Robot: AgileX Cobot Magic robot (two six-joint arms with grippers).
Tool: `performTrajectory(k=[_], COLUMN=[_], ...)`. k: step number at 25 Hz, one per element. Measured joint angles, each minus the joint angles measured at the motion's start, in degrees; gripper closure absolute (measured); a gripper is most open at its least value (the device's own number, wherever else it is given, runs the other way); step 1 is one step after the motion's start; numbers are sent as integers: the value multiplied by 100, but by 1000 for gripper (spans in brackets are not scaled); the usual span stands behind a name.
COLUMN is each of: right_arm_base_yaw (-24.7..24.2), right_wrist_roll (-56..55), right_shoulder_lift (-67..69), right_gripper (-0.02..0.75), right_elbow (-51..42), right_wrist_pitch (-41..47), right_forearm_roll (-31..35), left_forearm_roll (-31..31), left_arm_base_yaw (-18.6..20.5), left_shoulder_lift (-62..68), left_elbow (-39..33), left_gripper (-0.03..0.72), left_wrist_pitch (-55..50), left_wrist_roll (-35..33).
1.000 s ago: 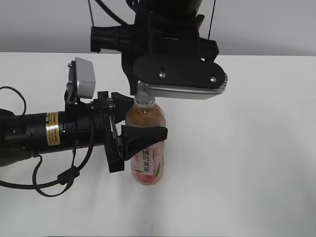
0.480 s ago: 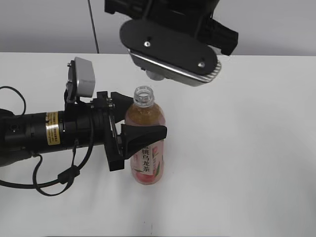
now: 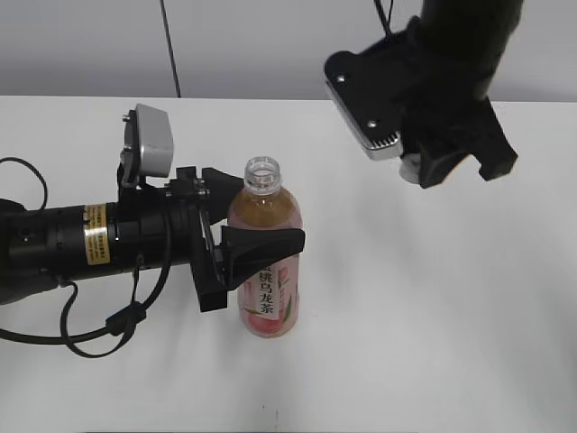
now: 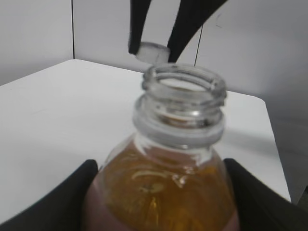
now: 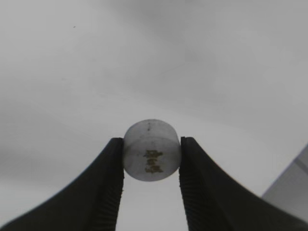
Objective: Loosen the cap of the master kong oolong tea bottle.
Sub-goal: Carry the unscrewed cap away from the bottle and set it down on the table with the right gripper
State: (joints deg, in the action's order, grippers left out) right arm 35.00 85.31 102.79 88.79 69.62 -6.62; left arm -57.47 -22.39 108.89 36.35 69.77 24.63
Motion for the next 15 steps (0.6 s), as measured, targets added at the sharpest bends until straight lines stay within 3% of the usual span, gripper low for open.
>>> performTrajectory(k=[6, 9, 15], right_arm_base_yaw=[-719, -1014, -1174], right_wrist_roll=[-946, -1084, -1141], right_shoulder_lift=[0, 0, 378], right_gripper=[464, 464, 464], right_elbow=[-935, -1425, -1860], right_wrist_pitch=[-17, -465, -1211], right_forearm_roll=[233, 470, 612], left_forearm_roll=[0, 0, 6], left_arm_base_yaw=[0, 0, 0], left_shoulder_lift=[0, 0, 0], left_elbow=[0, 0, 0], left_gripper=[233, 233, 233], left_wrist_pitch=[-7, -7, -7], left_wrist_roll=[0, 0, 0])
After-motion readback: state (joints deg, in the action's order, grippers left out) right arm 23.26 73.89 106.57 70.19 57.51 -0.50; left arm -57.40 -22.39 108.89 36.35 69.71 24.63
